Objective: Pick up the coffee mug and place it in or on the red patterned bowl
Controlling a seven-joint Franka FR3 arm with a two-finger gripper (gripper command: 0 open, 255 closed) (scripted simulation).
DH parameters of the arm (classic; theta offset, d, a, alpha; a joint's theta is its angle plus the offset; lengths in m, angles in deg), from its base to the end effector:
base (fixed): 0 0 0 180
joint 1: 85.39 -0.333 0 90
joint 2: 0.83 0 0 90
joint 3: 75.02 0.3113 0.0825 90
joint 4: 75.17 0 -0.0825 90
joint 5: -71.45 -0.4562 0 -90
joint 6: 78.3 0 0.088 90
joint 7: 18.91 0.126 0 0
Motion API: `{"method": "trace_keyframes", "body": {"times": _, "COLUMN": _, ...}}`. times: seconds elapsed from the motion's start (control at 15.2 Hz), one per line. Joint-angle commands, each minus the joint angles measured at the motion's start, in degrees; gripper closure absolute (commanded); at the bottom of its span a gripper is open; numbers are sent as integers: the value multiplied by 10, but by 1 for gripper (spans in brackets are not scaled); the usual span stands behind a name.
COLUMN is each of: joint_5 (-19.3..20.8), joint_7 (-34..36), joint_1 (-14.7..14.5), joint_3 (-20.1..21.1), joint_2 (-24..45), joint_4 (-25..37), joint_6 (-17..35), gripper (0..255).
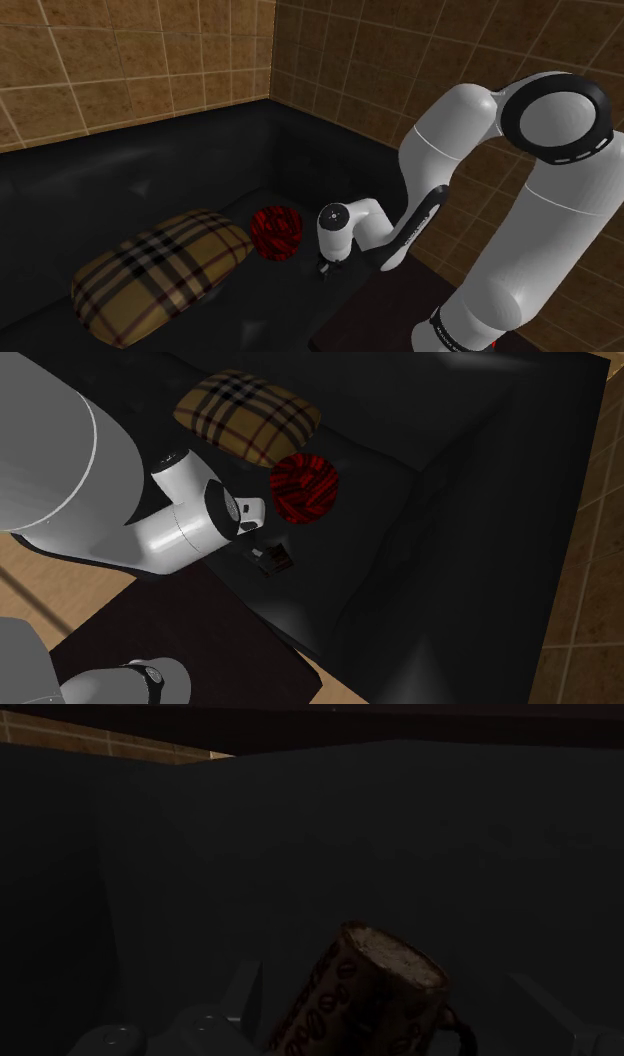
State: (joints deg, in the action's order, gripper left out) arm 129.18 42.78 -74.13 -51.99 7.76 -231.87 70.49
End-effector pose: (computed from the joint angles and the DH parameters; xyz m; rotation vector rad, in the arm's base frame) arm 0.3587 0.0978 0.0665 2.7431 0.0974 0.0347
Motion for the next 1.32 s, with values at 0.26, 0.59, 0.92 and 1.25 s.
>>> {"method": "trace_keyframes", "body": {"times": 0.26, "joint_5": 65, "joint_7": 45, "joint_1": 0, "joint_3": -22, "joint_2": 39, "joint_4": 13, "joint_6": 9, "gripper": 0}}
{"method": "trace_keyframes", "body": {"times": 0.59, "joint_5": 65, "joint_7": 45, "joint_1": 0, "joint_3": -22, "joint_2": 39, "joint_4": 13, "joint_6": 8, "gripper": 0}}
{"method": "trace_keyframes", "body": {"times": 0.92, "joint_5": 65, "joint_7": 44, "joint_1": 0, "joint_3": -22, "joint_2": 39, "joint_4": 13, "joint_6": 8, "gripper": 255}}
{"method": "trace_keyframes", "body": {"times": 1.25, "joint_5": 65, "joint_7": 45, "joint_1": 0, "joint_3": -22, "joint_2": 39, "joint_4": 13, "joint_6": 8, "gripper": 255}}
